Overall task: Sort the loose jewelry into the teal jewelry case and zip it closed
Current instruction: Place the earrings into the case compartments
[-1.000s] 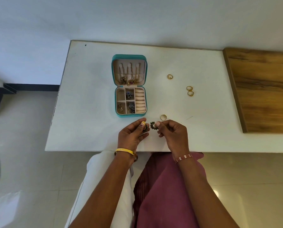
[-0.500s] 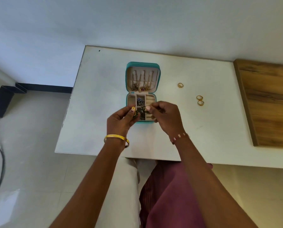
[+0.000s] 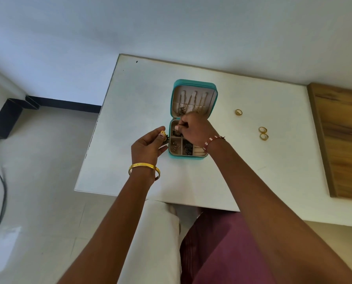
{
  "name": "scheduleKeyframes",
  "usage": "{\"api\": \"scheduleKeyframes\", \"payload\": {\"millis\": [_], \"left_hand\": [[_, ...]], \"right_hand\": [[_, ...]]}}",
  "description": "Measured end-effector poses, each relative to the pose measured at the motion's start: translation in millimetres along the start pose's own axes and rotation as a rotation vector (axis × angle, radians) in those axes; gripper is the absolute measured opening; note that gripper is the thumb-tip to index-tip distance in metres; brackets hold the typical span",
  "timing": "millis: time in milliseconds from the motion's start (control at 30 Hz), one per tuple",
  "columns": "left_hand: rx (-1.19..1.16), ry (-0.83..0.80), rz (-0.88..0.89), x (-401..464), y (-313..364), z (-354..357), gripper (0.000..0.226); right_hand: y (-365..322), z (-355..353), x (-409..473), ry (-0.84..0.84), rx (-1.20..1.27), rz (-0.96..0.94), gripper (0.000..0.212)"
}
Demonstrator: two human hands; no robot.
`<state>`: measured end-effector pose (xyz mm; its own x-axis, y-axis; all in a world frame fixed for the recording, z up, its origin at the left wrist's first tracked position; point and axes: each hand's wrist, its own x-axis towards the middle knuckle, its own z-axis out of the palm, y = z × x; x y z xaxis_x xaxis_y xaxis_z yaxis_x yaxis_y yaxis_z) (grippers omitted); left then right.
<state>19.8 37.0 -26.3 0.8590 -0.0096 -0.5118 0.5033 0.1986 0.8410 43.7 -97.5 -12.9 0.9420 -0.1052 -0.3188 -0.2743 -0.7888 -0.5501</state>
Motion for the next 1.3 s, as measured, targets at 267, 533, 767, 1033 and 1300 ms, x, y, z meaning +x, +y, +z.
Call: {"api": "scheduleKeyframes", "payload": {"millis": [267,533,767,1033,1300], "left_hand": [[0.002,0.01,0.008,-1,2,-1,0.028],[0.119,-0.009,0.105,-6,3,-1,0.03],[0.176,-0.03,0.163,-13,7,11,0.031],[0.087,0.03,0.107,-9,7,17,0.024],[0.046,0.159,0.034,-6,-4,6,0.018]], "right_hand": [[-4,3,5,0.107,-0.21,-0.051,0.017],[-5,0,-26,0.311,0.292,-0.016,0.016],[-11,-1,-45,0.186,0.459,-0.032,0.021],[-3,-8,-31,0.317,0.466,-0.001,0.019],[-5,-4,-11,0.218,0.224,-0.079,0.021]]}}
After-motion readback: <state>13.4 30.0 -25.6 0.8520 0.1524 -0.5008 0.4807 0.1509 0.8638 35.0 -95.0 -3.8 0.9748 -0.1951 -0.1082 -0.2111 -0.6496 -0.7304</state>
